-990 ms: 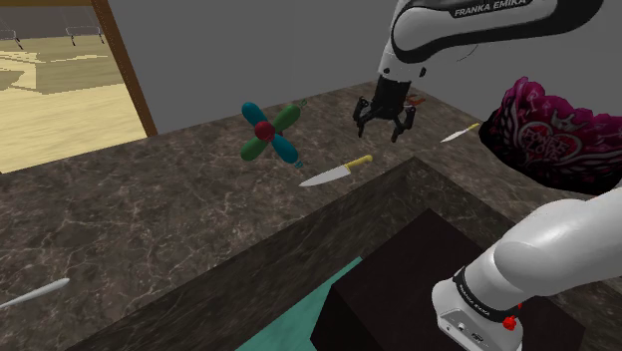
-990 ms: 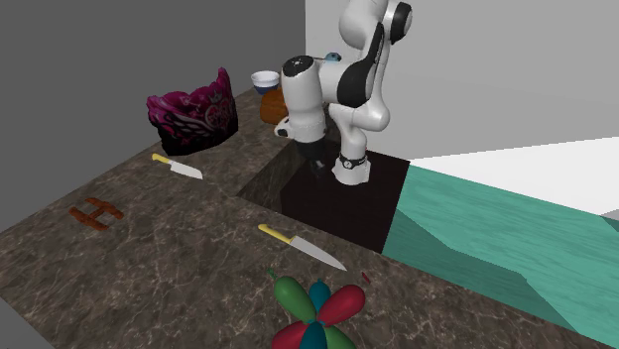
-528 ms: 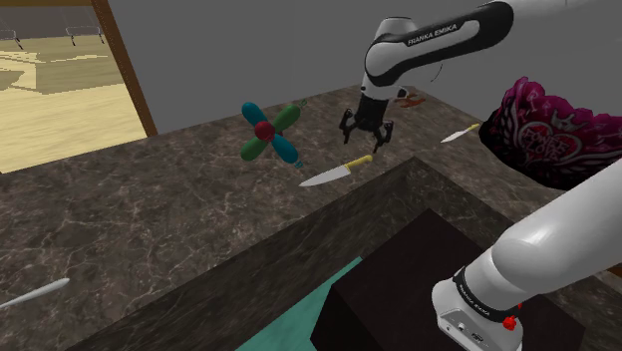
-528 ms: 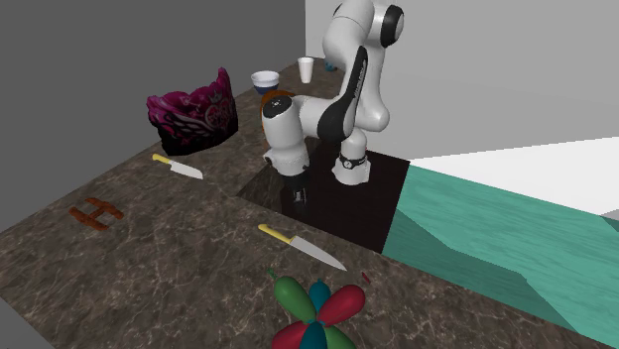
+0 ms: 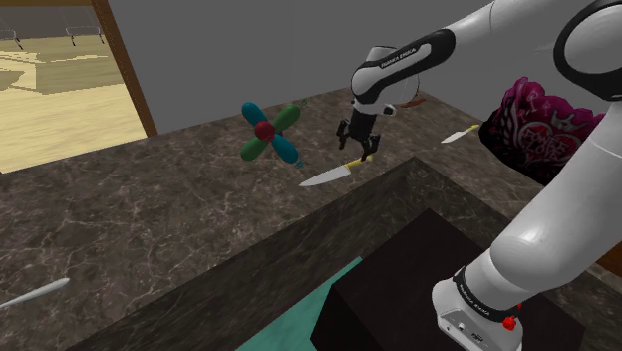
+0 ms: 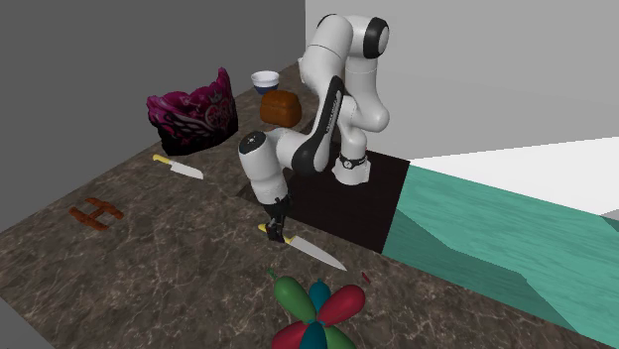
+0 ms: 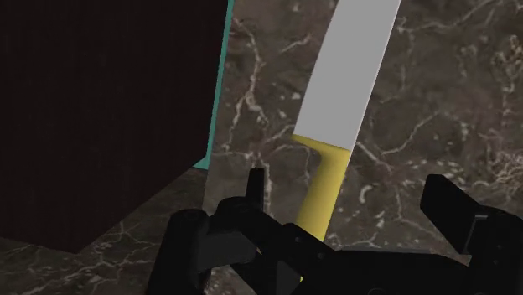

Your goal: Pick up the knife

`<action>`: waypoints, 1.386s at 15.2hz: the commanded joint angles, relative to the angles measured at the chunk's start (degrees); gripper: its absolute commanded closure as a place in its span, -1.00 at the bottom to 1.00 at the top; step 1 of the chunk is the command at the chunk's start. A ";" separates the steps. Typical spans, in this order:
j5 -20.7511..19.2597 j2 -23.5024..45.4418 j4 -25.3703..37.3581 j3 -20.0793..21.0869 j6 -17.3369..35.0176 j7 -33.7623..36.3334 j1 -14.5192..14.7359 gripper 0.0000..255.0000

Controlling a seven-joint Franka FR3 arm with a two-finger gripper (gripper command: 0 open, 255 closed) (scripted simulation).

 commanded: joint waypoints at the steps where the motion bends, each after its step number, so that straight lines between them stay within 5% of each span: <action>1: 0.21 1.65 0.28 -0.28 1.44 1.10 -0.13 -1.00; 9: 0.65 5.24 -0.72 -0.17 5.98 0.33 -0.07 -1.00; 10: 0.66 5.34 -0.72 -0.14 6.09 0.38 -0.03 1.00; 21: 0.51 4.10 -0.48 -0.21 4.62 0.57 -0.08 1.00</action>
